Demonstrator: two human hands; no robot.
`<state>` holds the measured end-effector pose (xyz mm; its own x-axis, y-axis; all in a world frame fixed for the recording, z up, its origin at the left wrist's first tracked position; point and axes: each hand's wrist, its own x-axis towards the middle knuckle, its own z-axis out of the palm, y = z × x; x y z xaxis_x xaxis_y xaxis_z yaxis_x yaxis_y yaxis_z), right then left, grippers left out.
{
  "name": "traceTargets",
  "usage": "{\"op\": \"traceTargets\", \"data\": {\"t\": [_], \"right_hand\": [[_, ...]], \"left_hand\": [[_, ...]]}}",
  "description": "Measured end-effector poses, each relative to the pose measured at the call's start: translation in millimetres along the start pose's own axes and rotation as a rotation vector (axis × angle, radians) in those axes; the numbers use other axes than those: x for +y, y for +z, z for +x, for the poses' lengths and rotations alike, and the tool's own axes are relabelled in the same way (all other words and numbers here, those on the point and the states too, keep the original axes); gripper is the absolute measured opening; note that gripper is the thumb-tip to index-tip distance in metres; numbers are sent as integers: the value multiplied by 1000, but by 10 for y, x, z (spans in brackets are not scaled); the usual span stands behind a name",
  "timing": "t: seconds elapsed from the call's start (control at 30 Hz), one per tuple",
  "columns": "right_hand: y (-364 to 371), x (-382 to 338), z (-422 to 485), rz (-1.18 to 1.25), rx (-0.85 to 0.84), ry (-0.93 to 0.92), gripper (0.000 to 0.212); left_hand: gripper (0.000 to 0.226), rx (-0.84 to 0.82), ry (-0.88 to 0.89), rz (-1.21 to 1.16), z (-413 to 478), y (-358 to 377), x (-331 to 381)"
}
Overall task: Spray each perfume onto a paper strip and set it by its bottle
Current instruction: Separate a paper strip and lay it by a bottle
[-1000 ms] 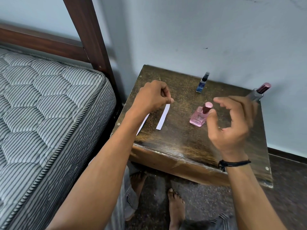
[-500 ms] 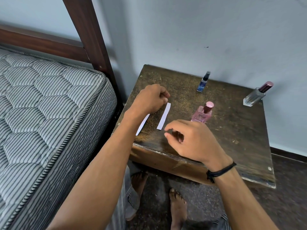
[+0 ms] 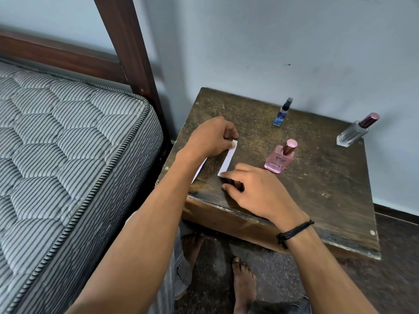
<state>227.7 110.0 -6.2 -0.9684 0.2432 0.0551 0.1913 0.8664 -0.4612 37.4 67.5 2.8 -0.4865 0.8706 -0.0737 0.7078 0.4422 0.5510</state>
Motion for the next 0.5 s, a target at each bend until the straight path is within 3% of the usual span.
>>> {"op": "traceTargets", "data": {"t": [0.23, 0.5], "right_hand": [[-37, -24, 22, 13, -15, 44, 26], [-58, 22, 14, 71, 12, 149, 8]], "left_hand": [[13, 13, -7, 17, -2, 11, 8], [20, -14, -25, 6, 7, -18, -30]]}}
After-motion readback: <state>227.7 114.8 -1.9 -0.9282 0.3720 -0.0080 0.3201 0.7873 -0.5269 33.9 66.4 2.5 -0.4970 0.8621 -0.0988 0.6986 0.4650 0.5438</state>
